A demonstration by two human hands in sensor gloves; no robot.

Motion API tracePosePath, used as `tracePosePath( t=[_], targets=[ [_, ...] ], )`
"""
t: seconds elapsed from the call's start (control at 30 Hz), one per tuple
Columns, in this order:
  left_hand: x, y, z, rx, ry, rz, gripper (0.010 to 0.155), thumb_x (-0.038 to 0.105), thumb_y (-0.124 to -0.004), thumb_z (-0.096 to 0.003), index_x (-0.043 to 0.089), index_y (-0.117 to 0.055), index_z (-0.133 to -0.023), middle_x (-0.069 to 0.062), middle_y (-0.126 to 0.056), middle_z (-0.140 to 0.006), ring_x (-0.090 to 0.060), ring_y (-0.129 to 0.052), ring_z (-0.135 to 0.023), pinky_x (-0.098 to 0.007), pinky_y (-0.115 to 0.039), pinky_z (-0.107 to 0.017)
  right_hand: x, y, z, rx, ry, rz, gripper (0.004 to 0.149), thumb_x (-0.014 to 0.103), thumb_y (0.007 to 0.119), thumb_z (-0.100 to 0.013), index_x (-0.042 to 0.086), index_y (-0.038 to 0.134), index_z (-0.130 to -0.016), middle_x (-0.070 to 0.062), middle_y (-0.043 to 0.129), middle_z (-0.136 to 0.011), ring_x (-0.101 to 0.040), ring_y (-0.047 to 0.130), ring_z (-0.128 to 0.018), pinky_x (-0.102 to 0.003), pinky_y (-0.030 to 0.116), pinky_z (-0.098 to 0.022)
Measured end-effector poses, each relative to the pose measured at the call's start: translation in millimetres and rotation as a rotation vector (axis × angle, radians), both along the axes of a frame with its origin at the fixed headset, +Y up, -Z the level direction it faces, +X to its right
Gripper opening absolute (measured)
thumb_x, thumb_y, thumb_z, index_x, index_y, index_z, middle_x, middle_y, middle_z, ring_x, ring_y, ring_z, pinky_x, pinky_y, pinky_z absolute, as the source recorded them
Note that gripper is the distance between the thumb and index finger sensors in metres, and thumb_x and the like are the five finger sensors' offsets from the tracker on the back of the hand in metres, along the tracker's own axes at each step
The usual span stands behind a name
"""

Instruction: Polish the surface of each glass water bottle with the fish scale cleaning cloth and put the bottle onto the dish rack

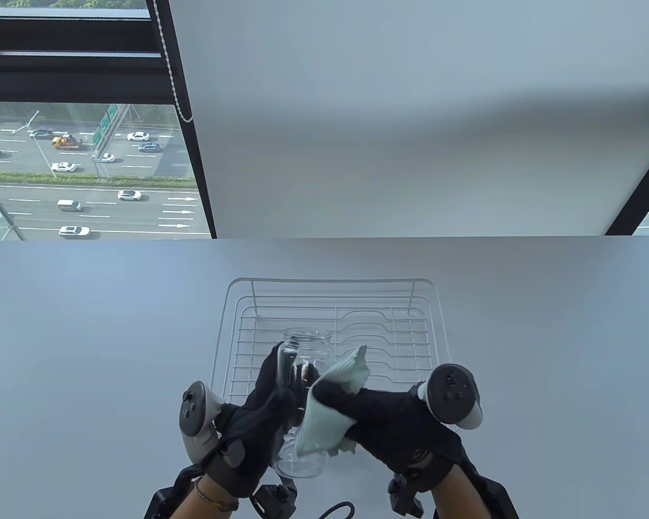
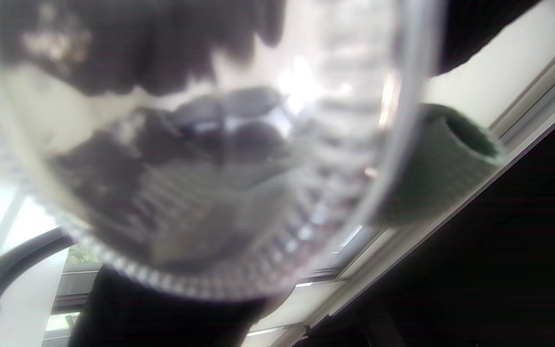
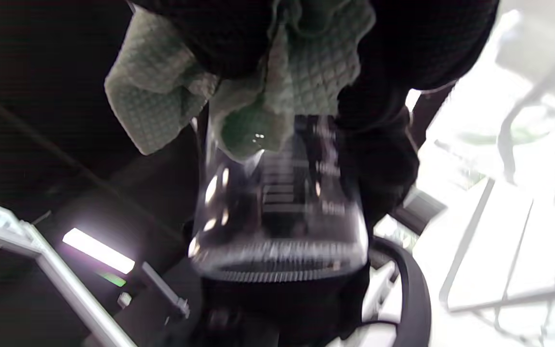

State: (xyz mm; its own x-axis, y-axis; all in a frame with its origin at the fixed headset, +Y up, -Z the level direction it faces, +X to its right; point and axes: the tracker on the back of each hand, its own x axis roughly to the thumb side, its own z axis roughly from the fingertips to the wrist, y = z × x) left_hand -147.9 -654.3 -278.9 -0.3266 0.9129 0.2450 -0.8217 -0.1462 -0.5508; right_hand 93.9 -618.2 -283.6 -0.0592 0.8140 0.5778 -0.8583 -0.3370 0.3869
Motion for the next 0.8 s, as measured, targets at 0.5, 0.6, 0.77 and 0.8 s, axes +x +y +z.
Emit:
tracePosePath(
  t=[0.5,0.6,0.77,0.8],
  targets=[
    [3.9,-2.4,2.4,0.021,0.01,-0.007,0.093,0.065,-0.068,-0.0546,0.016,-0.015,-0.113,-0.023,-0.043,-0.11,-0.051,-0.078,-0.08,-0.062,-0.076,-0.056,1.0,2.4,1.7,0.061,-0.045,0.047,0.056,0.039,0.074,-0.055,0.054,0.049,-0.103,-0.011,0.087,-0.075,-0.024,0.096,-0.055,-0.046,0.081,-0.047],
    [-0.7,-2.1,0.2,0.0,0.076,0.065,0.093,0.064,-0.069,-0.0535,0.016,-0.017,-0.113,-0.023,-0.045,-0.109,-0.051,-0.079,-0.079,-0.062,-0.076,-0.055,-9.7,2.0,0.7,-0.038,0.311,0.25,0.053,0.035,0.079,-0.055,0.055,0.058,-0.099,-0.015,0.087,-0.072,-0.026,0.097,-0.053,-0.047,0.081,-0.046],
    [-1.8,0.7,-1.4,0.024,-0.024,0.01,0.093,0.064,-0.069,-0.0543,0.017,-0.015,-0.113,-0.023,-0.041,-0.111,-0.051,-0.076,-0.082,-0.063,-0.075,-0.057,-7.6,4.7,2.0,-0.001,0.227,0.202,0.054,0.036,0.078,-0.055,0.057,0.056,-0.1,-0.017,0.086,-0.073,-0.027,0.096,-0.055,-0.048,0.08,-0.047],
    [-0.5,1.2,-1.6,0.037,-0.038,0.004,0.094,0.064,-0.069,-0.0547,0.017,-0.011,-0.113,-0.023,-0.039,-0.111,-0.051,-0.075,-0.083,-0.063,-0.074,-0.058,-3.0,4.7,2.9,0.019,0.113,0.134,0.056,0.037,0.077,-0.055,0.057,0.052,-0.101,-0.016,0.086,-0.075,-0.028,0.096,-0.056,-0.048,0.079,-0.049]
  ],
)
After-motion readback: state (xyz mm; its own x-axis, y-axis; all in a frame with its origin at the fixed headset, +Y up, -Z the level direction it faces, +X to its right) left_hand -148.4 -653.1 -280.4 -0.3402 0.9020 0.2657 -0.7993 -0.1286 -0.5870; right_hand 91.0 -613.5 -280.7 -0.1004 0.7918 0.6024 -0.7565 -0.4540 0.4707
